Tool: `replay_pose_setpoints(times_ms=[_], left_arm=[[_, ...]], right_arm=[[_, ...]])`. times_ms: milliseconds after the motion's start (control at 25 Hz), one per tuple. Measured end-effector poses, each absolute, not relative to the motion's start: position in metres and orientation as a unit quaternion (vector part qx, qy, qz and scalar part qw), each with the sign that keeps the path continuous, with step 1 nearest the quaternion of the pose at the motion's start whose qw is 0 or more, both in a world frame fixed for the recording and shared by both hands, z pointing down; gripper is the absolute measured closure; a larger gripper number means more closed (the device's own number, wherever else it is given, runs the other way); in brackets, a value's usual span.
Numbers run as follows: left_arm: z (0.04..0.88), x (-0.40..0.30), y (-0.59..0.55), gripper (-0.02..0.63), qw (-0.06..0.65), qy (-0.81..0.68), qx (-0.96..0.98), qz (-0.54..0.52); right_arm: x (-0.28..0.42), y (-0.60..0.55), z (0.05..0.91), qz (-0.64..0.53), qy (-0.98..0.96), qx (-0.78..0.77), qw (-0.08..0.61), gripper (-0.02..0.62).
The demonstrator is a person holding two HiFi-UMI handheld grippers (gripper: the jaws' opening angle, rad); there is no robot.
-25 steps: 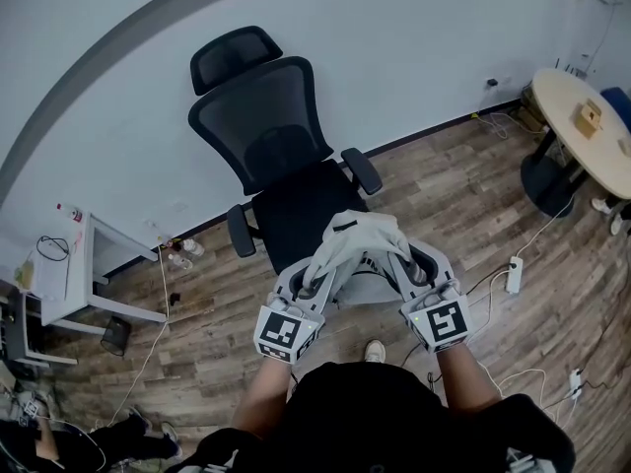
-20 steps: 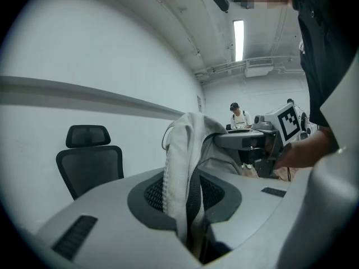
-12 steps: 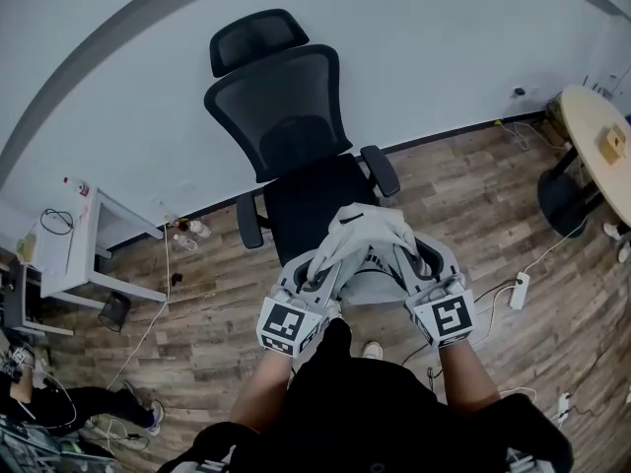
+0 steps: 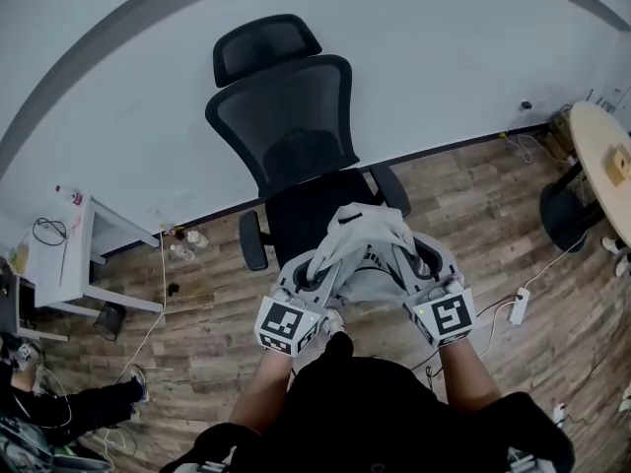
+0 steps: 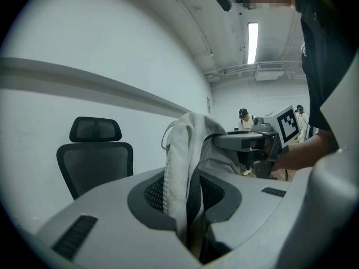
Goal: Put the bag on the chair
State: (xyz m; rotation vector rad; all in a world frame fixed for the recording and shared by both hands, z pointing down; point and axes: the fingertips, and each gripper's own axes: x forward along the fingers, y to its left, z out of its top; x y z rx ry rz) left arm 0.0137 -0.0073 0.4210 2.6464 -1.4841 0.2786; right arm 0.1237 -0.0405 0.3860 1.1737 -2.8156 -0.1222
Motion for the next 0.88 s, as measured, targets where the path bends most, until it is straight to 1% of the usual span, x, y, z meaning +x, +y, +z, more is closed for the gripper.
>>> replay_pose_setpoints(times_ms=[280,520,640,760,880], left_arm=[[0.422,-0.051,-0.073,0.522,0.064,-0.475,0.873,0.09],[0.431,-0.062,-0.087,0.522,0.054,-0.473,0.874,0.094],[0.431,-0.076,-0.101,0.522,0.045,-0.472,0.875,0.098],[0.429,-0.092,-0.117,0.522,0.035,-0.472,0.875,0.104],[0.423,-0.109,-0.138,0.522,0.028,-0.473,0.874,0.106]], right_arm=[[0.058,-0.108,0.386,-0.032,-0.922,0.379,0.068,0.514],[0.047,-0.121,0.396,-0.033,-0.922,0.38,0.066,0.514],[0.036,-0.135,0.4,-0.03,-0.919,0.384,0.08,0.514],[0.02,-0.149,0.396,-0.037,-0.92,0.384,0.067,0.514],[0.005,-0.17,0.393,-0.034,-0.919,0.385,0.08,0.514]])
